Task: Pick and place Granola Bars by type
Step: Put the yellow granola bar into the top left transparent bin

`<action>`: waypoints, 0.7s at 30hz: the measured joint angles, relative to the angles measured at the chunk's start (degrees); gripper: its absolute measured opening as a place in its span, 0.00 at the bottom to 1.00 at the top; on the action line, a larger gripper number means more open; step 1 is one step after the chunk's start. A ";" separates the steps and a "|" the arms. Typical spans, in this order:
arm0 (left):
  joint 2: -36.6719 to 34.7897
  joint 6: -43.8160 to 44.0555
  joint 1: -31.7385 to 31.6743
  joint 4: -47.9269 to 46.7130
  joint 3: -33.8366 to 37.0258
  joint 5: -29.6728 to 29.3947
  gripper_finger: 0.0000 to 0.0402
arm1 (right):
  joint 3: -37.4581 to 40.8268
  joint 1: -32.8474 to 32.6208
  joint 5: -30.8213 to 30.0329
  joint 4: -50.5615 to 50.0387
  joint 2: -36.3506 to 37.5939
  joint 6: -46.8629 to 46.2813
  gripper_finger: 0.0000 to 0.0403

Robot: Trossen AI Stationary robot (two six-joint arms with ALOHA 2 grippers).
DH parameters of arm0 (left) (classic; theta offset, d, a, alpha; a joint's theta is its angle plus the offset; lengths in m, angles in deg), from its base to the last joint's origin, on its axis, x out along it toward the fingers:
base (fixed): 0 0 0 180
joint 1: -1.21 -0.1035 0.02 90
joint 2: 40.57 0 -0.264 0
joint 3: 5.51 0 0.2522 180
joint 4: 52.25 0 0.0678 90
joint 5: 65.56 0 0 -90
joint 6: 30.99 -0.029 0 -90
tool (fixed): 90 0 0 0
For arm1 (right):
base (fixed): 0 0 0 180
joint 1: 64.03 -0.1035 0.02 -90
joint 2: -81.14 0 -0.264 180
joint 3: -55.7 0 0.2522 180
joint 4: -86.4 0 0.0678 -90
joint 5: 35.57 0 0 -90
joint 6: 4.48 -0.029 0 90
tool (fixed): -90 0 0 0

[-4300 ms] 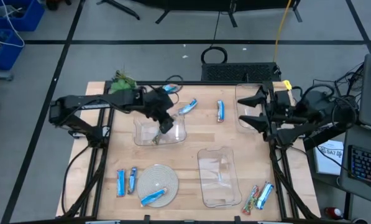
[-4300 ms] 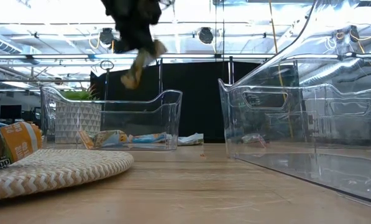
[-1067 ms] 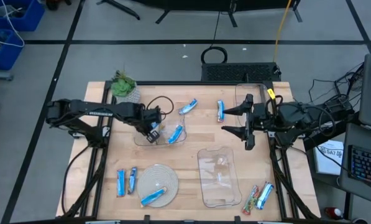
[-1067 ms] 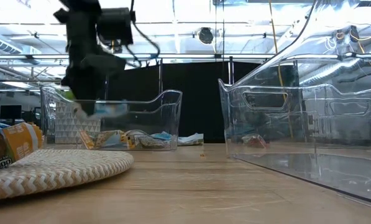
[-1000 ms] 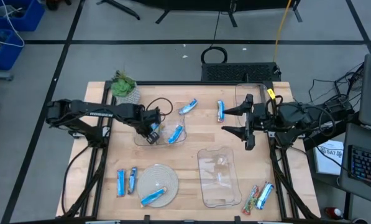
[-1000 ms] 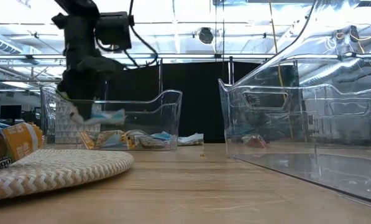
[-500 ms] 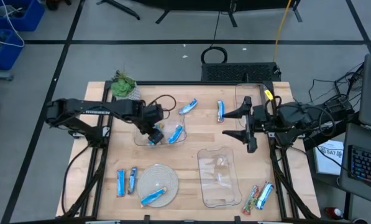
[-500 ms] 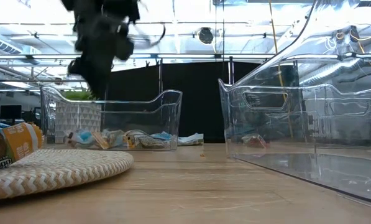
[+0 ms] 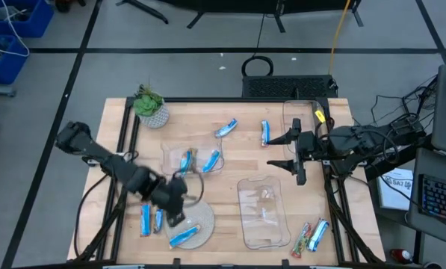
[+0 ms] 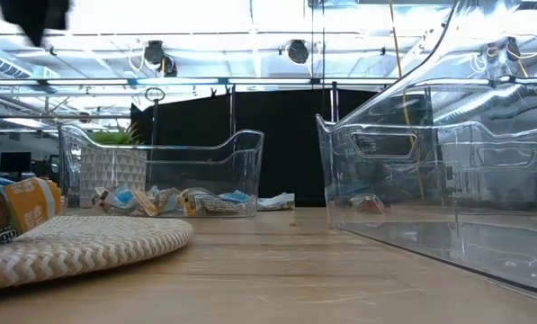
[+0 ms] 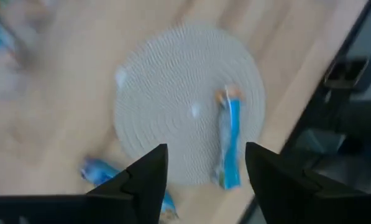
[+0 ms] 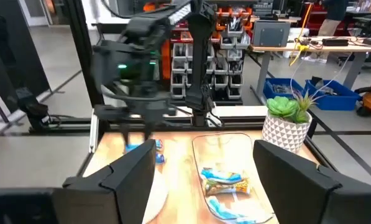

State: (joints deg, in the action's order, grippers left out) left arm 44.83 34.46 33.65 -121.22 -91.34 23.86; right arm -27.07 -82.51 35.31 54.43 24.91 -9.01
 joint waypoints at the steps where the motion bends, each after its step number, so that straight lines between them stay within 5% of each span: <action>1: 1.32 1.18 1.40 1.17 -0.02 0.38 0.53 | 0.01 0.00 0.00 -0.21 0.00 0.27 0.65; 11: 16.11 7.38 6.71 10.41 0.02 6.67 0.52 | 0.01 0.00 0.00 -0.08 0.00 0.95 0.65; 15: 18.72 7.37 6.71 18.28 -0.02 6.45 0.57 | 0.01 0.00 0.00 -0.10 -0.01 0.76 0.65; 21: 23.90 8.64 6.28 17.39 0.01 5.48 0.61 | 0.01 0.02 3.92 -0.04 -0.01 0.17 0.65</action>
State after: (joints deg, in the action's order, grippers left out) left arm 68.73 43.10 39.94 -103.83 -91.33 29.34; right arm -27.06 -82.49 39.23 54.40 24.91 -8.83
